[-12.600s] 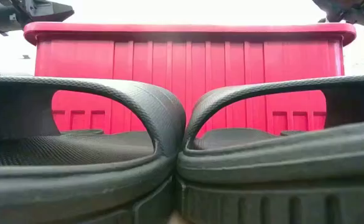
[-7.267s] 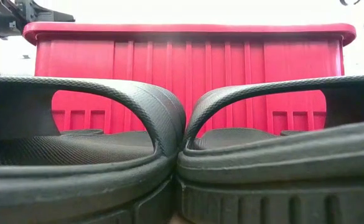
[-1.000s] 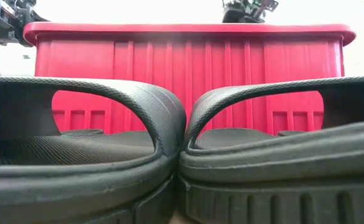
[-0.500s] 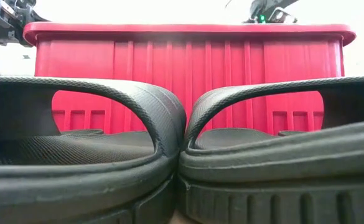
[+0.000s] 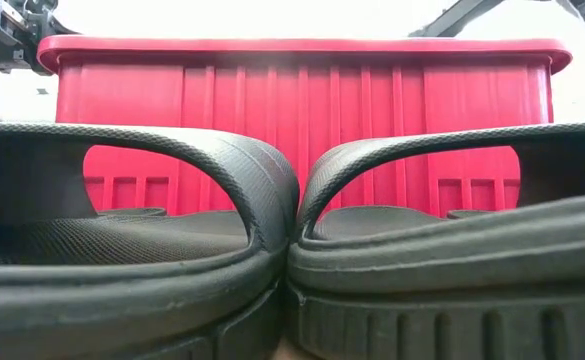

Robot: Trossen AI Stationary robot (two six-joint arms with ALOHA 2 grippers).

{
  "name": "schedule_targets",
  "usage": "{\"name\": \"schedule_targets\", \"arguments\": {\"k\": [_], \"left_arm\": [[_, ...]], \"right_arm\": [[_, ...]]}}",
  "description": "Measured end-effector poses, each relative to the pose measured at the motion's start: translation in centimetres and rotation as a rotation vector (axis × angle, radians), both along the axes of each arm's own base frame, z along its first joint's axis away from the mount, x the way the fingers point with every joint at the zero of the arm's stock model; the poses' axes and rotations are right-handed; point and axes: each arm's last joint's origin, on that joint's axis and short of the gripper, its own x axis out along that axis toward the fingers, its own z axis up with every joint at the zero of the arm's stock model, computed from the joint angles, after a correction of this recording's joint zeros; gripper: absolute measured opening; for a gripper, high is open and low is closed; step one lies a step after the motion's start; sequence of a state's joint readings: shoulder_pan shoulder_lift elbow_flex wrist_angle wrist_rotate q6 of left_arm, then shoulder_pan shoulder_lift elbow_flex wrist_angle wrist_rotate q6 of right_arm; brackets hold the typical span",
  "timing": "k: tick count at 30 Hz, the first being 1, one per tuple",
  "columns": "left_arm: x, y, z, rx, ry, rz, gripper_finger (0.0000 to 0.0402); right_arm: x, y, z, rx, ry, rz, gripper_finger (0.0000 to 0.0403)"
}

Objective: Pick and place slides into bin
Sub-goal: Put the black slipper into the bin

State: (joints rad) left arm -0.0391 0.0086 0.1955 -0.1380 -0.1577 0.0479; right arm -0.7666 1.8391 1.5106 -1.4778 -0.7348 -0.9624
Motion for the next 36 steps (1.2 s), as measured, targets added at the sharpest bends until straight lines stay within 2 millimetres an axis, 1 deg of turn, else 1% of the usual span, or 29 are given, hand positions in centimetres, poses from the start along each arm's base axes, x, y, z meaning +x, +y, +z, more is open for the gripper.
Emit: {"name": "schedule_targets", "arguments": {"k": [10, 16, 25, 27, 33, 36], "left_arm": [[0.0, 0.0, 0.0, 0.003, 0.001, 0.001, 0.0031], [0.0, 0.0, 0.0, 0.003, 0.001, 0.000, 0.0031], [0.0, 0.0, 0.0, 0.002, 0.001, 0.000, 0.0031], [0.0, 0.0, 0.0, 0.001, 0.000, 0.001, 0.0031], [0.0, 0.0, 0.0, 0.000, 0.001, 0.001, 0.0031], [0.0, 0.0, 0.0, 0.000, 0.001, 0.000, 0.0031]], "right_arm": [[0.8, -0.8, -2.7, 0.047, 0.048, 0.009, 0.0004], [1.3, -1.4, -4.4, 0.028, 0.093, 0.017, 0.0004], [1.7, -1.9, -4.9, -0.027, 0.099, 0.000, 0.0005], [1.8, -1.9, -4.9, -0.030, 0.105, -0.019, 0.0015], [1.8, -2.2, -5.1, -0.082, 0.141, -0.024, 0.0069], [1.9, -2.4, -5.2, -0.115, 0.174, -0.043, 0.0089]]}}
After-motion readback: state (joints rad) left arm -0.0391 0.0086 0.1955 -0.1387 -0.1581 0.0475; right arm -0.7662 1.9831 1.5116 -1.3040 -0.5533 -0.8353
